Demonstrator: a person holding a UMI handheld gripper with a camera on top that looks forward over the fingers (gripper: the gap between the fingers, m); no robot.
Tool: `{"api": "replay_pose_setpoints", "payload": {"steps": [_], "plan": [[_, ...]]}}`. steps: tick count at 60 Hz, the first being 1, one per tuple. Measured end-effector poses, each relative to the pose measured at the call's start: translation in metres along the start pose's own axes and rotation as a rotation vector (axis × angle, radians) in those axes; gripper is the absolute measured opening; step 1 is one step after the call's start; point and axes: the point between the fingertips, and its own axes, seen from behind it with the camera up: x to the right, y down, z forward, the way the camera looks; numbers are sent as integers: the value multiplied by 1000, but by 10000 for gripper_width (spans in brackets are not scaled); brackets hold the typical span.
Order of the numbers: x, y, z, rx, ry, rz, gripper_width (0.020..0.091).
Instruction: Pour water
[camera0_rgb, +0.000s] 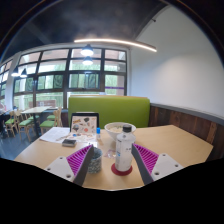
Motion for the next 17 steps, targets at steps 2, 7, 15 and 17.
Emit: {"api": "replay_pose_setpoints", "payload": {"steps": [2, 7, 15, 17], "plan": [[-11, -4, -20, 5, -3, -5, 826], [-39, -12, -59, 4, -40, -10, 820], [-92, -22, -100, 6, -128, -8, 819], [-104, -22, -108, 4, -149, -8, 819]]}}
